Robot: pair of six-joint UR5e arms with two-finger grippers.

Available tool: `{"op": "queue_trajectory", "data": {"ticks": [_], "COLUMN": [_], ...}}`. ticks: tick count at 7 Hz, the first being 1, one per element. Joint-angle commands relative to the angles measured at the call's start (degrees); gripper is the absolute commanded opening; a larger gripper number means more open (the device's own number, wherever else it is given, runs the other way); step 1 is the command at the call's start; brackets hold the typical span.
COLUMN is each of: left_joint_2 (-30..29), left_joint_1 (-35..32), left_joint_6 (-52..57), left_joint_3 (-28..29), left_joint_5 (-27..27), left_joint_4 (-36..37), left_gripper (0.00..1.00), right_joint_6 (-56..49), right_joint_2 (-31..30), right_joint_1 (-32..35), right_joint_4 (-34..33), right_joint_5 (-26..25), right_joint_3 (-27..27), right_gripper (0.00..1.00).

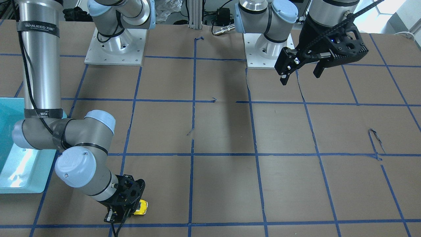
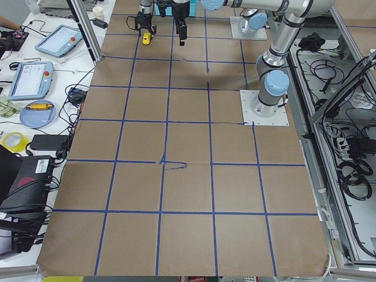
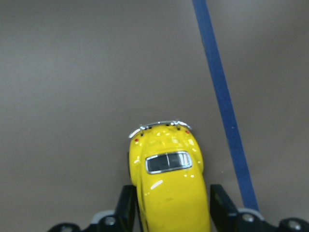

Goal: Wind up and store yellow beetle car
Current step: 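Lift the car with the right gripper and carry it into the light blue bin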

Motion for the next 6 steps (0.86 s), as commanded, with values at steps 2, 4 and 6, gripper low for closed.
{"op": "queue_trajectory", "data": {"ticks": [2, 4, 6], "left_joint_2": [-0.12, -0.30, -0.21], "left_joint_1": [0.60, 0.26, 0.52], "left_joint_6": [-0.01, 7.91, 14.14], "left_joint_3": [-0.04, -0.12, -0.04], "left_joint_5": [-0.29, -0.29, -0.38], "left_joint_4": [3.36, 2.59, 2.67], "left_gripper": [1.00, 1.00, 1.00], "right_joint_6": [-0.19, -0.36, -0.45], "right_joint_2": [-1.71, -9.86, -15.50], "right_joint_1": [-0.09, -0.52, -4.37], "right_joint_4": [5.61, 15.53, 22.76], "right_joint_5": [0.37, -0.59, -5.32], "right_joint_3": [-0.76, -1.99, -1.47], "right_gripper": [0.00, 0.00, 0.00]}}
